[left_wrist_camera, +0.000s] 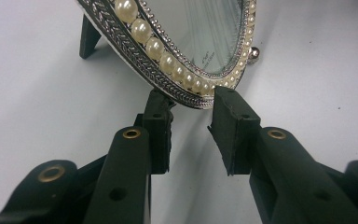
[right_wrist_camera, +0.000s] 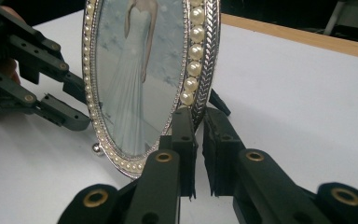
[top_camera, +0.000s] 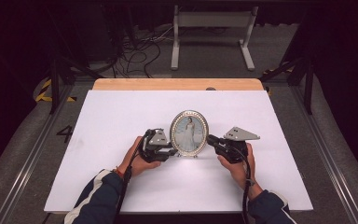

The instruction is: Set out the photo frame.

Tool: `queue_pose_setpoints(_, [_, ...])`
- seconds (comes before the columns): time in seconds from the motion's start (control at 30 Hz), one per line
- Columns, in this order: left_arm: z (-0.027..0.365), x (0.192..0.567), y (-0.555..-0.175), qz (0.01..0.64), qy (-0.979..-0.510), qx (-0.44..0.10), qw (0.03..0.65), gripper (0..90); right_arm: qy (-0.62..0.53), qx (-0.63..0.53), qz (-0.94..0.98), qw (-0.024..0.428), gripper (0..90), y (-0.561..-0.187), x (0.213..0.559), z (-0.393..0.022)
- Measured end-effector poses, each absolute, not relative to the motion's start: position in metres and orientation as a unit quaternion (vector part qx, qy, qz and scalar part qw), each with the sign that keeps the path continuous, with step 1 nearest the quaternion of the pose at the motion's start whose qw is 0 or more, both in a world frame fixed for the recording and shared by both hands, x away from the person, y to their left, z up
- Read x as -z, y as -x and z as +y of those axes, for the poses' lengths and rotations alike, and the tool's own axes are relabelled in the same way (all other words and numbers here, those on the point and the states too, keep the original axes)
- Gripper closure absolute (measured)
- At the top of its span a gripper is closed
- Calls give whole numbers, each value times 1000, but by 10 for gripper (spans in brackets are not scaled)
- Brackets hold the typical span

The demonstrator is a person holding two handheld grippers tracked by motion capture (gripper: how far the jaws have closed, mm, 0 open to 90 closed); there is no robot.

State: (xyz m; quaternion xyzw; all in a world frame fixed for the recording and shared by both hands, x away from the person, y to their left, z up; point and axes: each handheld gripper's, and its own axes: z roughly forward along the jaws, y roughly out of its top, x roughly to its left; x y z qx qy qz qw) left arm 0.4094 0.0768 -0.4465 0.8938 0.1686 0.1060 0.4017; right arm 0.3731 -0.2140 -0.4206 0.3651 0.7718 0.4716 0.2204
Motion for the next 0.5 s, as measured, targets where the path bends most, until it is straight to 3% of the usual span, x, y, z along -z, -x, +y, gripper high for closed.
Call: queue_pose_setpoints(0.5, [83, 436, -406, 161, -891, -134, 402, 609, -327, -438, 796, 259, 745, -364, 413, -218])
